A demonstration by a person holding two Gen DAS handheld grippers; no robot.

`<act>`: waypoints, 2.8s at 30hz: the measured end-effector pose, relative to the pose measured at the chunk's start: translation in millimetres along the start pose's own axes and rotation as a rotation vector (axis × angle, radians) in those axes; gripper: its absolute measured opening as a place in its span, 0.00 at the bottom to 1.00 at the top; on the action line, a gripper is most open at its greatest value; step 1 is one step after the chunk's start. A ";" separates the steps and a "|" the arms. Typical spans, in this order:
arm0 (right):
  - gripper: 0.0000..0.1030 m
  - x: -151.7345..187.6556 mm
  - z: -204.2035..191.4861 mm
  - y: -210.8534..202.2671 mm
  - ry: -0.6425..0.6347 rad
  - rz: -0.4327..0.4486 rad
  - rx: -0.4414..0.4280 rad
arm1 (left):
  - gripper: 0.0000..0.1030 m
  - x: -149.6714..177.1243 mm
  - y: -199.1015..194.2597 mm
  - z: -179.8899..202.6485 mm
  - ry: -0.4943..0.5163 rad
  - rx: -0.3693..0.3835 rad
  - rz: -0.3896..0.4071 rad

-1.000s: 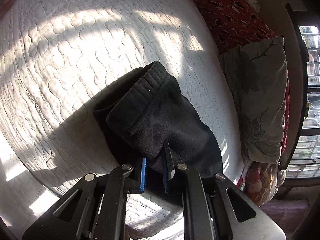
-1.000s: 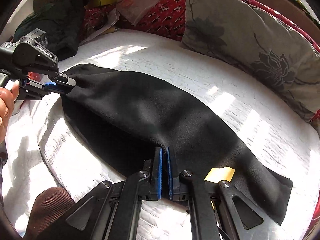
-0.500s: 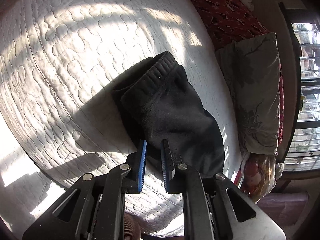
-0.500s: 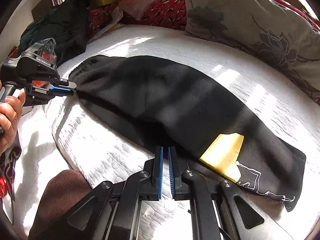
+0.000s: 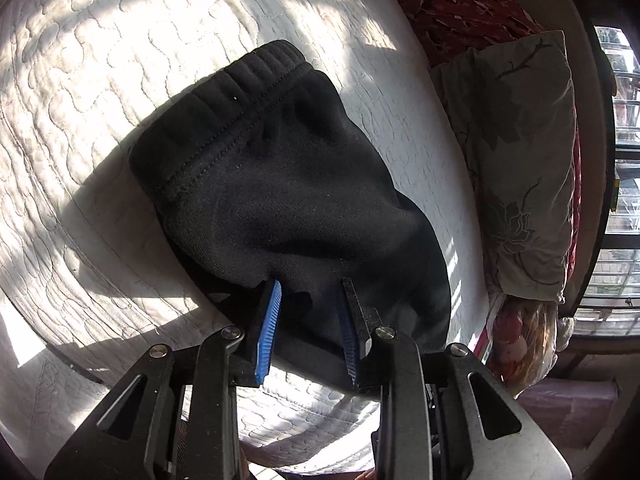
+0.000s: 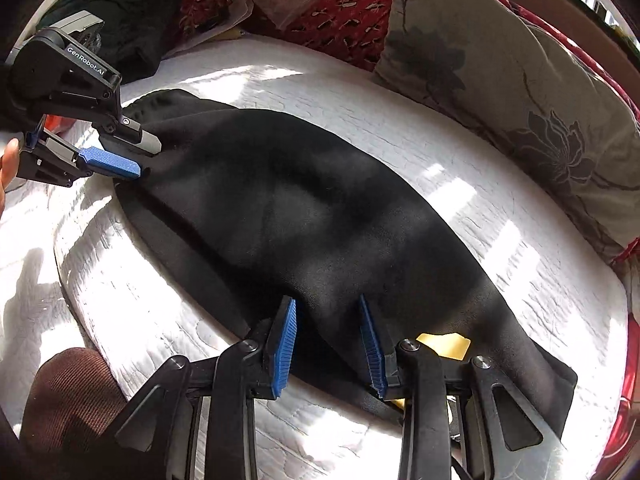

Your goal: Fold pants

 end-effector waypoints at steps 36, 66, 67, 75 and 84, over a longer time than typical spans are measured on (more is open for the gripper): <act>0.07 25.5 -25.0 -12.3 -0.020 -0.021 -0.120 | 0.04 12.3 4.2 -27.3 -0.045 -0.038 -0.008; 0.44 121.7 236.9 -13.1 0.906 -0.131 -0.150 | 0.47 -104.7 -30.4 5.1 0.234 -0.195 0.039; 0.44 121.1 236.1 -12.1 0.893 -0.131 -0.141 | 0.47 -106.6 -28.6 3.5 0.227 -0.195 0.039; 0.44 125.1 243.1 -11.3 0.966 -0.119 -0.205 | 0.54 -123.9 -24.6 0.9 0.210 -0.157 0.016; 0.38 127.4 245.6 -11.5 0.966 -0.131 -0.187 | 0.32 -114.2 -8.8 14.9 0.291 -0.196 -0.005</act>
Point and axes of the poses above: each gripper's, at about its wrist camera, not at the fingertips, and y roughly the way its jaws point, z to its right, x to its underside, the point moved 9 cm from there along y, roughly the way its jaws point, and after that the axes turned 2 degrees about y, right-handed, at the moved point
